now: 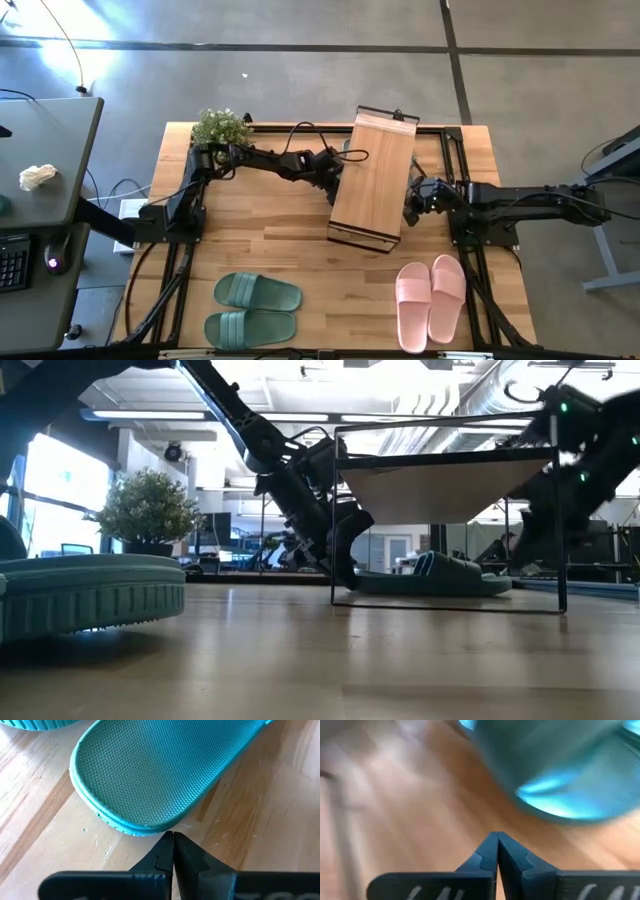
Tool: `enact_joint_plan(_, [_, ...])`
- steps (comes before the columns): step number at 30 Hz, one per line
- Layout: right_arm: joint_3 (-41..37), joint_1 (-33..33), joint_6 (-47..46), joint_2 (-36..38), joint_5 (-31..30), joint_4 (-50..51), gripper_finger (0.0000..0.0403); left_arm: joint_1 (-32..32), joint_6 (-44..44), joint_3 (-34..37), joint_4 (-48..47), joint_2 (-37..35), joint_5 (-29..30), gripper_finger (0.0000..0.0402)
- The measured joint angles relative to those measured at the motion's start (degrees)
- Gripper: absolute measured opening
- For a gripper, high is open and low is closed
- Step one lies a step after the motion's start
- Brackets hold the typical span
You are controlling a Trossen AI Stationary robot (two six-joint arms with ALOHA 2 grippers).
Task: Pick and place slides into the shelf
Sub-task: Adjust the green slides under the shelf, then put the green slide under the shelf
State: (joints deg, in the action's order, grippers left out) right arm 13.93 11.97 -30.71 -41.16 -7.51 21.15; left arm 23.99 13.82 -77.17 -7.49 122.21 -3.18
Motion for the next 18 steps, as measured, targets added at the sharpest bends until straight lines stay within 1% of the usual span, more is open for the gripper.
enact_joint_plan(2, [2.4,0.0,0.6,0.4,3.2,1.5,0.0,0.0,0.1,0.0,0.0,0.0,-0.1,0.0])
enact_joint_plan(4, [5.2,0.0,0.4,0.5,5.0,5.8,0.0,0.0,0.1,0.0,-0.1,0.0,-0.3,0.0])
enact_joint_plan(6, [8.9,0.0,-0.6,0.4,6.1,13.4,0.0,0.0,0.2,0.0,-0.1,0.0,-0.5,0.0])
enact_joint_plan(10, [16.4,0.0,-2.0,0.3,5.8,32.3,0.0,0.0,0.8,0.0,-0.1,0.0,-0.9,0.0])
enact_joint_plan(12, [19.4,0.0,-2.3,0.4,5.2,38.4,0.0,0.0,1.4,0.0,0.1,0.0,-0.7,0.0])
enact_joint_plan(15, [22.2,0.0,-2.3,0.9,5.1,42.4,0.0,0.0,2.8,0.0,0.5,0.0,0.4,0.0])
enact_joint_plan(18, [23.8,0.0,-3.3,1.6,5.7,41.9,0.0,0.0,4.3,0.0,0.7,0.0,1.2,0.0])
